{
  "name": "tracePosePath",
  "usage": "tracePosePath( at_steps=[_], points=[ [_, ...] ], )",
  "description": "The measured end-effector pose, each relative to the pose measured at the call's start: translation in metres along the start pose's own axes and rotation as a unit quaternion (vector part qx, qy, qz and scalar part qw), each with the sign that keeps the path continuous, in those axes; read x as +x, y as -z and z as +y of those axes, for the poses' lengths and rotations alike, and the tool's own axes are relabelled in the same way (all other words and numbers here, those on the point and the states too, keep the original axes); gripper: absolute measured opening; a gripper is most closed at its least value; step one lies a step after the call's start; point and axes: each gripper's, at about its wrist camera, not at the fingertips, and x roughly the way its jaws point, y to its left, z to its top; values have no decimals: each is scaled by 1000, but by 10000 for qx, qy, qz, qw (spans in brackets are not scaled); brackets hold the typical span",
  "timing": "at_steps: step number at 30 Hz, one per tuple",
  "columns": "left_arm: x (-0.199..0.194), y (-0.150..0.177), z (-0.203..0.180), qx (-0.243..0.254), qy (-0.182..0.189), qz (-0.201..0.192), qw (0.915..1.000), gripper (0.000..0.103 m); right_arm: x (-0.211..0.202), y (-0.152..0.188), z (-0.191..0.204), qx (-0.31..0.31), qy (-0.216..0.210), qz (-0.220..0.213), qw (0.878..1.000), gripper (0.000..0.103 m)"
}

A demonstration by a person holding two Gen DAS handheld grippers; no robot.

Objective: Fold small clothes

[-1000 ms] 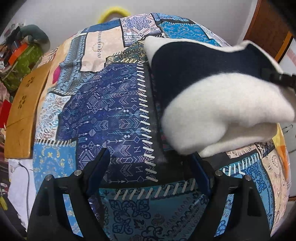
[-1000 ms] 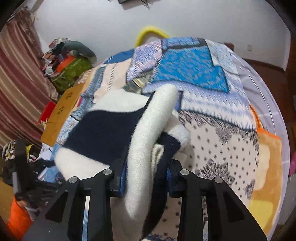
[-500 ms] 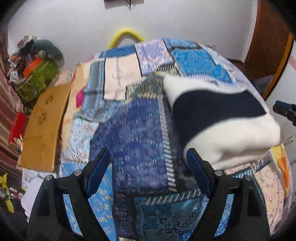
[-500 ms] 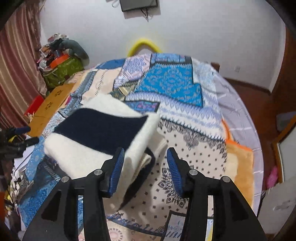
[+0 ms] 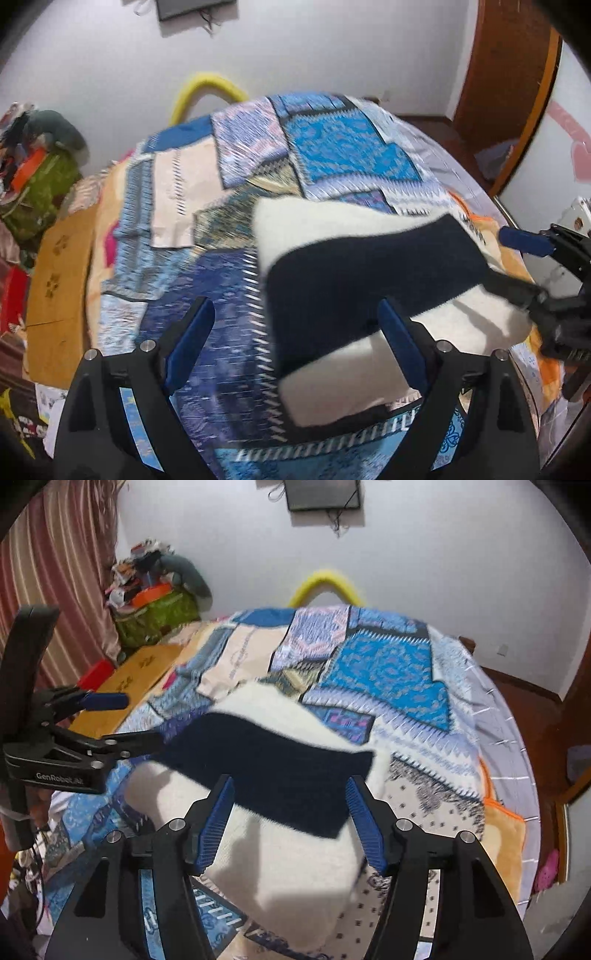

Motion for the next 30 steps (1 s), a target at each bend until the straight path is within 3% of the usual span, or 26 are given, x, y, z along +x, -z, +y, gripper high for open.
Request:
tracePosePath(
  at_steps=[5,7,13,21,23,30],
  points=[
    [34,11,-9,213,-109,284,9993,91,27,16,-1,41,-30,423,9991,59],
    [39,17,-6,183,-51,273,9994,98,32,24,-2,34,-41,520,9986,59],
    [41,35,3,194,103,247,9995,100,26,39,3,-76,-84,457,9989,59],
    [26,46,10,198,-6,163,9997,100,6,48,0,31,-72,415,9991,59],
    [24,47,11,155,-33,161,9997,100,1,50,-5,147,-3,421,9990,73],
    [38,44,30,-572,448,492,9961,103,4,63,-44,1133,-274,515,9919,83]
  ],
)
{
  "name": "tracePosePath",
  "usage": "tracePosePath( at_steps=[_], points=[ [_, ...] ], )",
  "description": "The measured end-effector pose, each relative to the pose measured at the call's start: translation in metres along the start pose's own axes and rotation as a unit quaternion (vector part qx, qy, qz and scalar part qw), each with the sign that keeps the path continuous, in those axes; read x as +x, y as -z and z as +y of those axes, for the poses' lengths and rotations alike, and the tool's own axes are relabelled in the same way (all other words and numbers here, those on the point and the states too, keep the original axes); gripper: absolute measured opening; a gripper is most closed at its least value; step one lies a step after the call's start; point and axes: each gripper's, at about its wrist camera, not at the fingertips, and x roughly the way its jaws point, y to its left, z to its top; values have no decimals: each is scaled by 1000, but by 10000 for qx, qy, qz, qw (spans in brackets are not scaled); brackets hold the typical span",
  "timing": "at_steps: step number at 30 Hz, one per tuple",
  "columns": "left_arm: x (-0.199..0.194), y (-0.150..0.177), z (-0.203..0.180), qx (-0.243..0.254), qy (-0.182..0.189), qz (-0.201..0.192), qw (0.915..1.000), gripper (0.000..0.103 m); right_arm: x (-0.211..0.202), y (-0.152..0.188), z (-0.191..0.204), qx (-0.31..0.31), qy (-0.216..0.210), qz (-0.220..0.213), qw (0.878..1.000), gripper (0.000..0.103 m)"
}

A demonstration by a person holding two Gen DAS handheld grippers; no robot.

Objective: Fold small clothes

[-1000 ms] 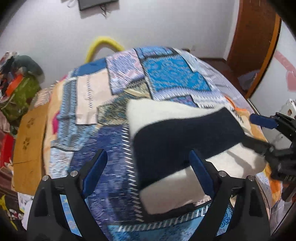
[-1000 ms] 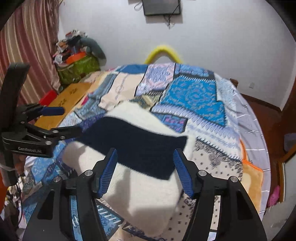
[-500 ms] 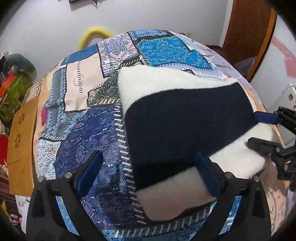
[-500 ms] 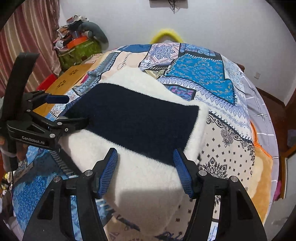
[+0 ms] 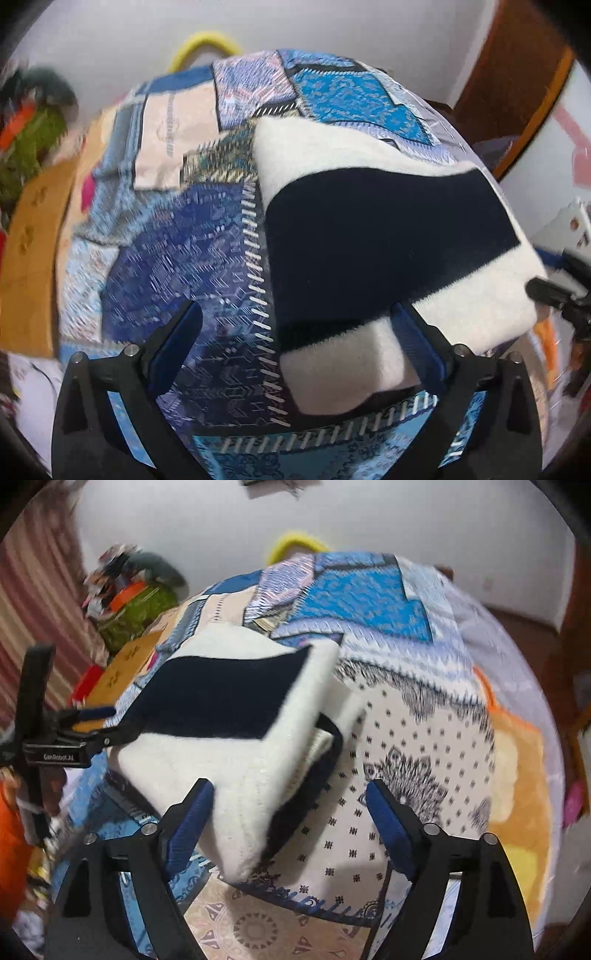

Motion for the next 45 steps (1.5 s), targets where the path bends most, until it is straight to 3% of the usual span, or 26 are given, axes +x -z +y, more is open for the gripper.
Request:
tracePosePath(
  at_steps=[7,14,19,27,32,36,41,45],
  points=[
    [21,-6,16,-714,713,422,9940,103,21,-2,-18,710,-558,180,9957,85],
    [40,-18,17,-1052,1236,717,9841,103,53,-4,-34,1424,-1197,493,9813,88],
    [54,-26,18,-1232,1628,899,9748,103,65,-5,-38,1635,-1499,585,9733,88],
    [66,-29,15,-1372,1996,948,9656,102,76,-9,-38,1608,-1717,557,9703,88],
    [65,-32,10,-1347,2103,874,9644,92,78,-11,-37,1621,-1784,527,9691,79],
    [66,-34,14,-1510,2243,919,9584,86,73,-14,-33,1473,-1723,458,9729,69],
    [50,-36,12,-1353,2188,807,9630,71,59,-20,-24,1224,-1534,324,9800,49],
    [33,-34,15,-1288,2240,658,9638,63,47,-24,-14,1030,-1397,174,9847,45]
  ],
)
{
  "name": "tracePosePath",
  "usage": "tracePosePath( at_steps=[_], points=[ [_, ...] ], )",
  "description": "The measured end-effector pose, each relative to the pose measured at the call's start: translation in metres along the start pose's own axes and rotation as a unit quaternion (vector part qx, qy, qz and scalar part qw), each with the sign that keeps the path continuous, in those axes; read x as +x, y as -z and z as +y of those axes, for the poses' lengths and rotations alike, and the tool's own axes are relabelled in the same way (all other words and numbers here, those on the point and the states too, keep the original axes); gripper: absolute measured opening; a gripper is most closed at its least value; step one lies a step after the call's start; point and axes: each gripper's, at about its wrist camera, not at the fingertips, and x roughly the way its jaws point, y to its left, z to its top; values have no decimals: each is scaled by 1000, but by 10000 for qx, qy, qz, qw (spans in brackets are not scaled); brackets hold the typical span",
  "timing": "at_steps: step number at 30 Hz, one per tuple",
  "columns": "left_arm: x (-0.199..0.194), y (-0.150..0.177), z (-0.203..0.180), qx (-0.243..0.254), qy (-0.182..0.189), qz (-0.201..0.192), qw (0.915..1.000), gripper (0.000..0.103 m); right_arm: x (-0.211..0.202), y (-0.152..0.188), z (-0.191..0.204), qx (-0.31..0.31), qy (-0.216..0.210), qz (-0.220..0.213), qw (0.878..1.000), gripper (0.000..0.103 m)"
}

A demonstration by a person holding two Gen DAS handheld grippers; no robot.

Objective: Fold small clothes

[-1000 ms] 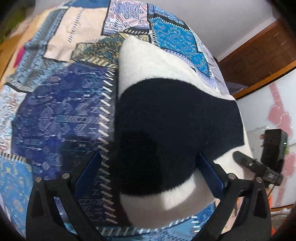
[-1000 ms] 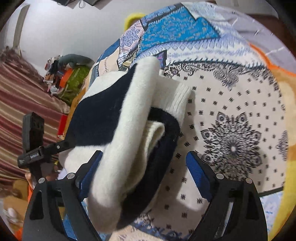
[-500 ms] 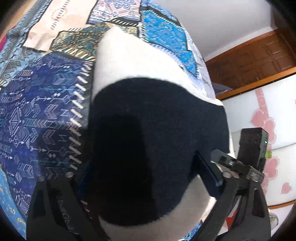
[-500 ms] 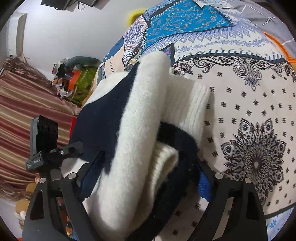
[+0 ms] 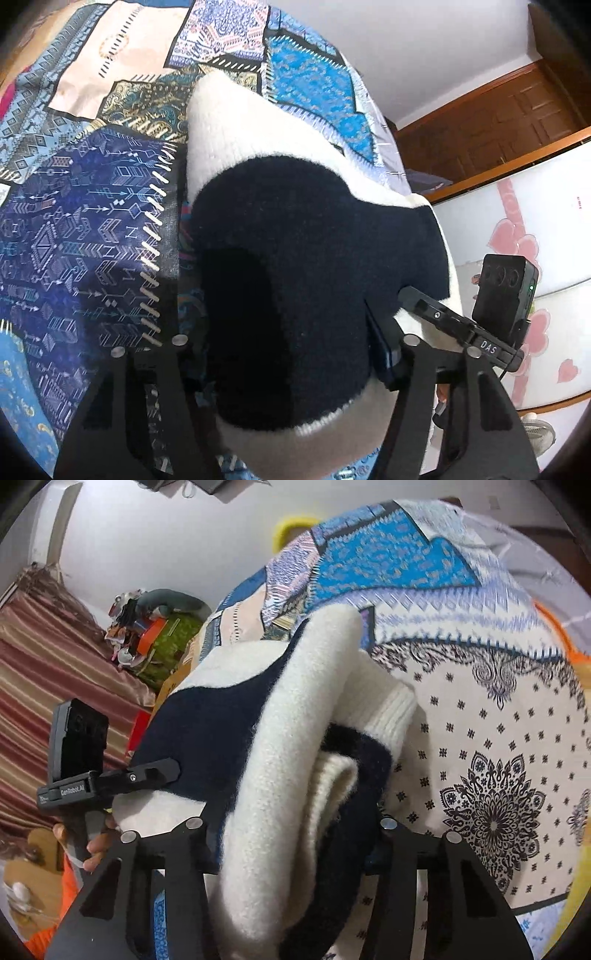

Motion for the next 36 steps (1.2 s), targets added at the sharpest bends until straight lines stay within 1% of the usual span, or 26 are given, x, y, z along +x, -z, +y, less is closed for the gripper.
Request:
tracePosePath(
  at_steps=[3,6,10,14,17,19,23,26,31,36],
  points=[
    [-15,5,-3,48,-10,-104,9999,62,-5,-3,14,-155,24,-58,9999,43],
    [-36,9,-4,86,31,-287,9995,62,-11,-9,35,-327,20,-170,9993,43],
    [-73,16,-5,161,82,-620,9979,62,-21,-15,66,-626,6,-335,9975,43],
    [-106,23,0,220,39,-864,9960,62,-23,-15,98,-904,-44,-460,9948,43],
    [-126,30,8,238,-51,-989,9948,62,-16,-15,114,-1001,-117,-452,9939,43],
    [-137,35,17,215,-106,-1038,9943,62,-10,-14,121,-1031,-191,-362,9938,43],
    [-141,45,38,63,-160,-1012,9947,62,13,-11,130,-1063,-221,-184,9939,43],
    [-135,51,56,-119,-157,-913,9956,62,28,-7,130,-1064,-187,-11,9942,43],
    [-111,57,82,-405,-177,-703,9965,62,57,-1,118,-1018,-62,344,9942,43],
    [-85,58,102,-557,-158,-486,9971,62,73,5,108,-904,33,573,9942,43]
  ],
)
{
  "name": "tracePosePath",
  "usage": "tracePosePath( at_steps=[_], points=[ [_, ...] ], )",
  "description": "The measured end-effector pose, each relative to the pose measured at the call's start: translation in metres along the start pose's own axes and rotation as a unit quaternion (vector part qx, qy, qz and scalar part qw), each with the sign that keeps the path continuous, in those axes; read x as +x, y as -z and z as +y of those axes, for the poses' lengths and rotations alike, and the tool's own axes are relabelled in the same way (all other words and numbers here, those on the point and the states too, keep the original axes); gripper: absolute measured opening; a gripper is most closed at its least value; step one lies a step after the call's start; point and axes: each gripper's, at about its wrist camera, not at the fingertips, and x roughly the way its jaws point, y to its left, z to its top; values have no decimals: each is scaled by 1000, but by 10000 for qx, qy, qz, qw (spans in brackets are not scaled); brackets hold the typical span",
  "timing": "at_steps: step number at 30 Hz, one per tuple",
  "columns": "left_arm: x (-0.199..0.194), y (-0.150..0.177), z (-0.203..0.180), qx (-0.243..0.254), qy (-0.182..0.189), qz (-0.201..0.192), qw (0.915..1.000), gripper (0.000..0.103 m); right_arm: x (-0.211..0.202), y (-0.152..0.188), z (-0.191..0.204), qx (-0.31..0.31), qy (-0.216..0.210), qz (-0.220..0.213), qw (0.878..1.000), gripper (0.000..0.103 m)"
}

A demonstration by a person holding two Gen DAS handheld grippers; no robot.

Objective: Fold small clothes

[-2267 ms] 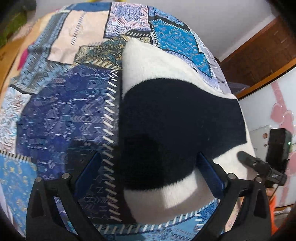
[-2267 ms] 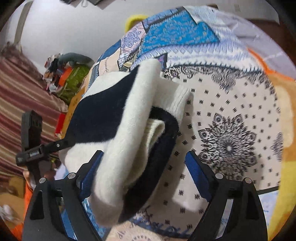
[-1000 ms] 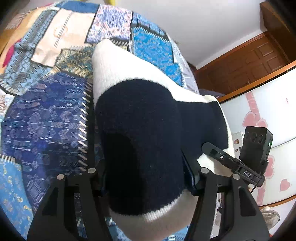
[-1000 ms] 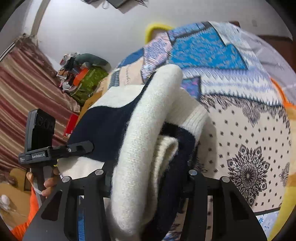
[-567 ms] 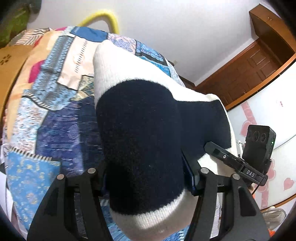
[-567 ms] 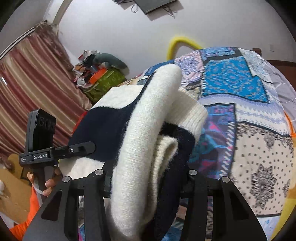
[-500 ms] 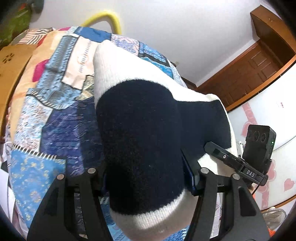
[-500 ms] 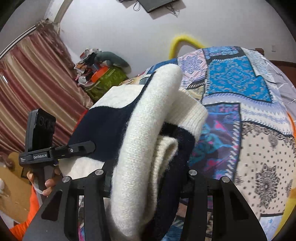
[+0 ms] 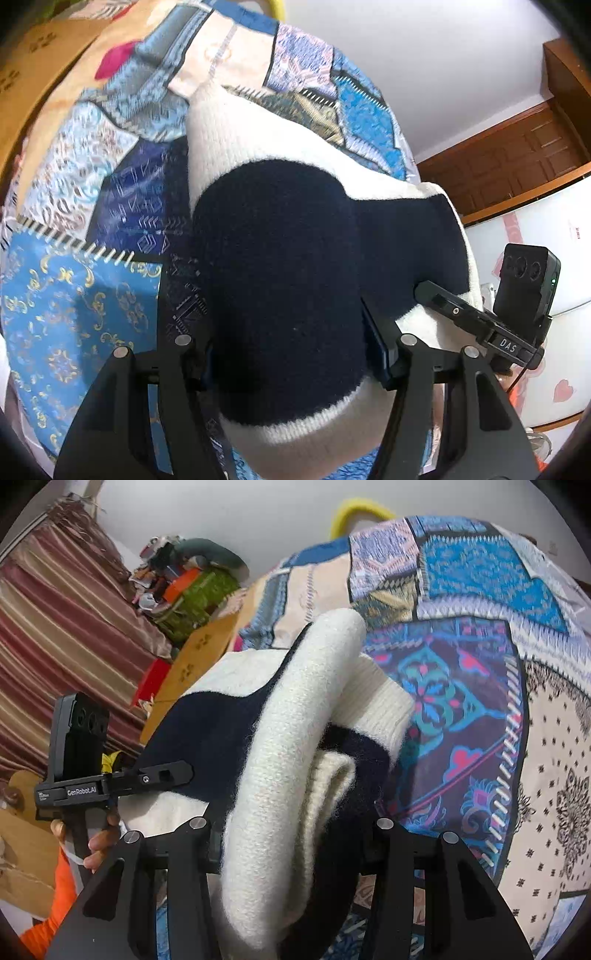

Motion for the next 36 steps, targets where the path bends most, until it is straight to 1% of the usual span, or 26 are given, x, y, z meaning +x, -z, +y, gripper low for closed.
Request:
tracePosePath(
  at_steps=[3,7,11,15,17,20,23,27,30,32,34,36],
  points=[
    [11,2,12,-131,74,73,9999,64,4,1,-4,49,-7,34,10000,43],
    [11,7,17,-181,186,45,9997,66,4,4,-3,-32,49,52,10000,47],
    [2,12,16,-227,122,-9,9997,67,-2,8,-2,-63,136,28,9999,50],
    [-13,18,11,-73,-170,-192,9996,67,-17,14,0,-111,283,-86,9995,52],
    [-22,20,5,36,-403,-304,9987,67,-26,16,1,-144,343,-155,9992,52],
    [-39,24,-7,274,-787,-554,9950,67,-42,18,6,-213,435,-278,9984,52],
    [-63,30,-21,484,-1086,-859,9892,67,-63,19,16,-374,582,-546,9961,52],
    [-98,38,-44,695,-1262,-1327,9806,67,-96,21,34,-615,638,-976,9913,52],
    [-131,50,-73,1012,-1434,-1824,9674,67,-125,23,53,-862,677,-1413,9839,52],
    [-147,57,-92,1203,-1484,-2087,9591,67,-142,27,68,-1052,701,-1721,9769,52],
    [-167,70,-112,1414,-1496,-2424,9481,67,-164,34,87,-1302,729,-2085,9666,52],
    [-188,84,-133,1596,-1513,-2768,9354,67,-180,38,101,-1470,717,-2360,9579,52]
  ],
)
